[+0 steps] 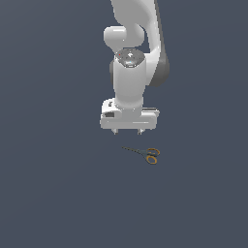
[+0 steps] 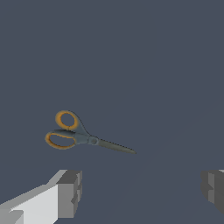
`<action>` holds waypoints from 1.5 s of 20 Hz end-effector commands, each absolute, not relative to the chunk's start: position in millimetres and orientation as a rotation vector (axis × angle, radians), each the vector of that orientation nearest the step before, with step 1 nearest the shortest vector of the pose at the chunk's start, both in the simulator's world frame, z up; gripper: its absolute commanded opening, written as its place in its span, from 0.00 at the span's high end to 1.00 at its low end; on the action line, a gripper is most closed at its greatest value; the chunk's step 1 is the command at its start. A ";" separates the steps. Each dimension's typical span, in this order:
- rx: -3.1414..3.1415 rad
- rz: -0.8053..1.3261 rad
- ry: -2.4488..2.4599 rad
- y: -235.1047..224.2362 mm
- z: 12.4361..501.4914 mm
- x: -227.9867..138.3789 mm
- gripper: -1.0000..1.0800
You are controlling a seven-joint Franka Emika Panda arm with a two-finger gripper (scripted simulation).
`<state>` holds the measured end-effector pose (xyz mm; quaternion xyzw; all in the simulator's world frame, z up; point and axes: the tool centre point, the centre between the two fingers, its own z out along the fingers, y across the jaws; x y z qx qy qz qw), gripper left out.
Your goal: Pick up the object and move it to a goal position.
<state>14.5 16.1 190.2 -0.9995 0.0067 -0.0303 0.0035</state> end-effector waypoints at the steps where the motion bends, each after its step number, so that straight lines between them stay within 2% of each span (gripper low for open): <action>1: -3.133 -0.095 0.021 16.1 190.2 14.5 0.04; 18: -3.163 -0.087 -0.036 10.6 186.9 20.1 0.04; 30: -3.152 -0.059 -0.380 24.2 158.0 18.8 0.04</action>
